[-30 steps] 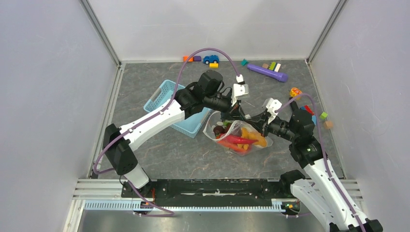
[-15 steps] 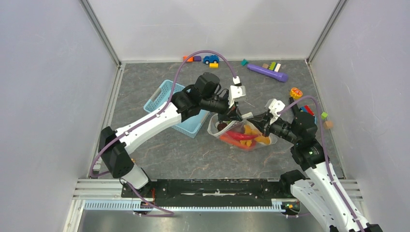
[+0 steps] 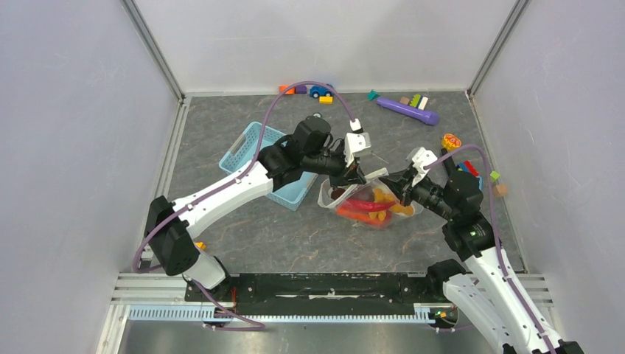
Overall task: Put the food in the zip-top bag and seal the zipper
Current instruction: Zip the zipper food storage bag at the center of the board.
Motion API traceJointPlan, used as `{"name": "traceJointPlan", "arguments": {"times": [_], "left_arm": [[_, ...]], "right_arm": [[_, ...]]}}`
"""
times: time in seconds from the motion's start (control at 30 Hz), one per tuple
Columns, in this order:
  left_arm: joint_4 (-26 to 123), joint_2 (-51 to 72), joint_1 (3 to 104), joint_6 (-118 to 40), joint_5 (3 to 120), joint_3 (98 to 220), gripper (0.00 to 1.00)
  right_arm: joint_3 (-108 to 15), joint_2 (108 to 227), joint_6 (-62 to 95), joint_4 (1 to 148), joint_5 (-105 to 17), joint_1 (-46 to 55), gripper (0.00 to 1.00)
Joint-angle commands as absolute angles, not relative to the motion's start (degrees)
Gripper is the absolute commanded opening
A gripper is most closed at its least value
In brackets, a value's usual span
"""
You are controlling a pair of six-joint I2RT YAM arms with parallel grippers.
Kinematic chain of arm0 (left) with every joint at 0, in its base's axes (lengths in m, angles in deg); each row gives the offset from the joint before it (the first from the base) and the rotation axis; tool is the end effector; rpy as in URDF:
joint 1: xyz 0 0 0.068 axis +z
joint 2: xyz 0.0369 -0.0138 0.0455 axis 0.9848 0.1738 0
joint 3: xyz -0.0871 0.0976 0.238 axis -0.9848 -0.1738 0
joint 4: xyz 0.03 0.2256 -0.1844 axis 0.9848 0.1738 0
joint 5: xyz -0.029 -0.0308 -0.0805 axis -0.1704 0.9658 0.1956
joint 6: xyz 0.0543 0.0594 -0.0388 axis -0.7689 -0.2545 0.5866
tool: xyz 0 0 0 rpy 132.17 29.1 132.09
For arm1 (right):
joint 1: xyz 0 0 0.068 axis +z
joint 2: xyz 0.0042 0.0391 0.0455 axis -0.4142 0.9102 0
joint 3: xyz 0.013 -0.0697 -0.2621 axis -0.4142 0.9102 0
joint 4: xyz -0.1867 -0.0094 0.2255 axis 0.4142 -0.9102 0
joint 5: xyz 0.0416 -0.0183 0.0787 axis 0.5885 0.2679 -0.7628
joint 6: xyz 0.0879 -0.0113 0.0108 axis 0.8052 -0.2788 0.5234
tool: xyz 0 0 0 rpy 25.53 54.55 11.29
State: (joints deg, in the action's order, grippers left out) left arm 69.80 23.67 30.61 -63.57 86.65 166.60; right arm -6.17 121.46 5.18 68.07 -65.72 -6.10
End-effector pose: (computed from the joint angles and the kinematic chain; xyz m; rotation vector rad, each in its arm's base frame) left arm 0.2413 -0.3487 0.3262 1.3985 1.5963 -0.9884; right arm 0.2016 0.1085 0.3084 -0.7120 1.5594 0.6220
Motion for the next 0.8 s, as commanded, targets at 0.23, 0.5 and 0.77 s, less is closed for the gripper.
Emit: {"name": "traceJointPlan", "arguments": {"times": [0.23,0.5,0.77], "left_arm": [[71.64,19.73,31.21,-59.3,82.81,162.49,0.02],[70.79,18.53,31.21,-56.91,81.73,160.41,0.02],[68.1,16.72,31.15,-53.5,81.78,156.71,0.02]], "right_arm": [[-5.38,120.58,8.14,76.65,-54.48,-6.67,0.0],[-4.53,120.92,9.32,77.48,-52.79,-6.77,0.0],[-4.07,120.48,11.84,77.71,-49.28,-6.72,0.0]]}}
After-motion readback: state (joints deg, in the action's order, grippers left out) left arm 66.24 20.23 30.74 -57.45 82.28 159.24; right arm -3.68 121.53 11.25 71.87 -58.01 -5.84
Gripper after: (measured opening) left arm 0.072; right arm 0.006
